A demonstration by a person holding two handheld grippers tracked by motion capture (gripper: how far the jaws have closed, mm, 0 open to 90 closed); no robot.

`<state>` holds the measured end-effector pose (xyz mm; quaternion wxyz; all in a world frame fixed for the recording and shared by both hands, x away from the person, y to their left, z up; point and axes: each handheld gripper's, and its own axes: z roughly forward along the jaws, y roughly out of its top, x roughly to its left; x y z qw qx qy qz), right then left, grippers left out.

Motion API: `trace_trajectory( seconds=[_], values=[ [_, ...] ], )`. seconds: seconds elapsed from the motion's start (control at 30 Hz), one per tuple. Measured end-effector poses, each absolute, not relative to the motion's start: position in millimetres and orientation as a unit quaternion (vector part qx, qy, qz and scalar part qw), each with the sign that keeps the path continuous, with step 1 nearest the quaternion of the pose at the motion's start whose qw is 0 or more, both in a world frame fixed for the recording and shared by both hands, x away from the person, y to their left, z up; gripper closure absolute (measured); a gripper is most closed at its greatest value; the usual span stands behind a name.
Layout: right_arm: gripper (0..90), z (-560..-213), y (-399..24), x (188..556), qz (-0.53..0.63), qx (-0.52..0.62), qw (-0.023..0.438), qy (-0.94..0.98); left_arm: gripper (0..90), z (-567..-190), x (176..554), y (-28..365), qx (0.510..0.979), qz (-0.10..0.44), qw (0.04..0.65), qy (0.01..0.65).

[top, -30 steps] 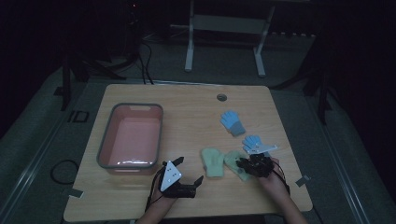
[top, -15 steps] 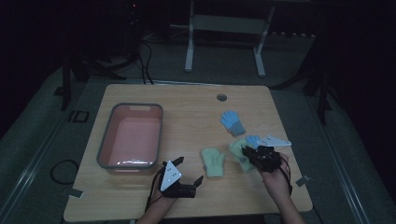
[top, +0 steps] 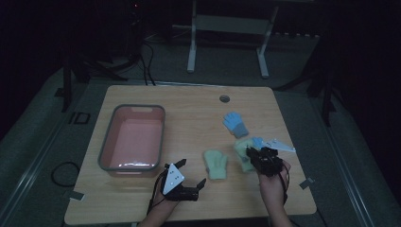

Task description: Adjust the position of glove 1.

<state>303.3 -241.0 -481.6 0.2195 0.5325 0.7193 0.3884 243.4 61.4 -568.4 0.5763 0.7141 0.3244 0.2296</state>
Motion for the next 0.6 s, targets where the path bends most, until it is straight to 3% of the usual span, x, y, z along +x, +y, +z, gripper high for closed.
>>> trace_trajectory(
  seconds=[0.33,0.6],
  values=[
    [82.8,-520.6,-239.4,301.0,0.385,0.586,0.192,0.687,3.3,-568.4,243.2,61.4,0.715,0.230,0.576,0.323],
    [78.8,-544.3,-233.8,309.2,0.371,0.607,0.198,0.674,3.3,-568.4,243.2,61.3,0.715,0.230,0.576,0.323]
  ],
)
